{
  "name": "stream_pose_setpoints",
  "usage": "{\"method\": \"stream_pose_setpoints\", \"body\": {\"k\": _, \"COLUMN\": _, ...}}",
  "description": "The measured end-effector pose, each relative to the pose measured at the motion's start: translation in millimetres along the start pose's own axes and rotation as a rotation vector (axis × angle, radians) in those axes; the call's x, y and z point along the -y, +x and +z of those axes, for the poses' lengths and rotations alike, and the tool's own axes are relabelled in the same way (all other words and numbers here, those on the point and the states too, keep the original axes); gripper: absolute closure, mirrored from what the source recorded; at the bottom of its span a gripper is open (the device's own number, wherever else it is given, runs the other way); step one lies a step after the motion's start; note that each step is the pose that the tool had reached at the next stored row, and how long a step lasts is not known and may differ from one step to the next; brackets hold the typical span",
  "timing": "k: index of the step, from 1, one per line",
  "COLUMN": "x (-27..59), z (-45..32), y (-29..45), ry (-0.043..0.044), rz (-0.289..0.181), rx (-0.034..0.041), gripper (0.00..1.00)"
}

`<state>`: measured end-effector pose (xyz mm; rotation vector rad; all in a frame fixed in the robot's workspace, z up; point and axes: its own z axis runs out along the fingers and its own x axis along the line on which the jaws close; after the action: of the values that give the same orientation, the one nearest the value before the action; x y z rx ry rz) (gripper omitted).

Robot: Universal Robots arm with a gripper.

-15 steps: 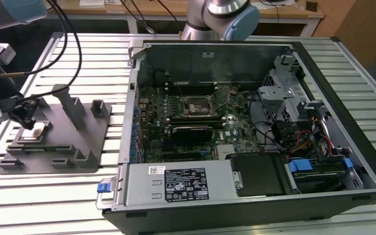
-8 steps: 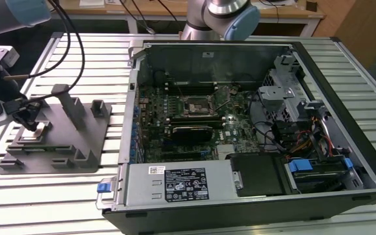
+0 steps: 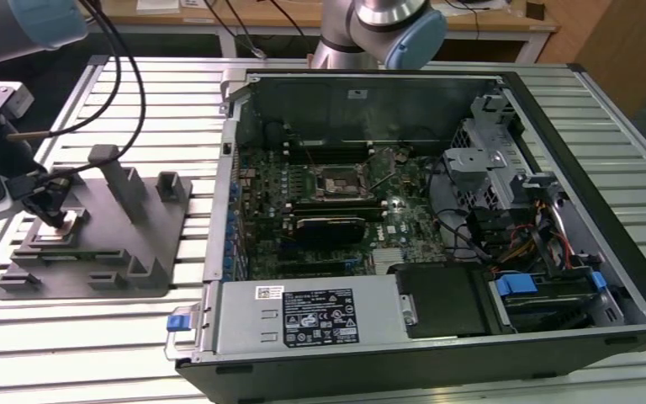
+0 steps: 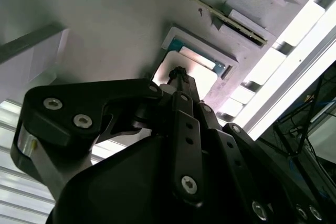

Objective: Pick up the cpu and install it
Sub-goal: 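Pick up the cpu and move it towards the insertion slot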

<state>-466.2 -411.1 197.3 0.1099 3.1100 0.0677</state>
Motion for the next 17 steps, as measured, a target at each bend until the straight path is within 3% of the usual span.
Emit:
{"method": "stream_pose_setpoints", "body": {"k": 11, "x": 0.1, "z": 0.8, "y": 1.4, "ry": -0.0001, "rz": 0.000, "rx": 0.0002, "gripper": 0.89}}
{"method": "stream_pose_setpoints", "body": {"k": 17, "x": 0.1, "z": 0.8, "y": 1.4, "ry": -0.0001, "rz": 0.000, "rx": 0.0002, "gripper": 0.65}}
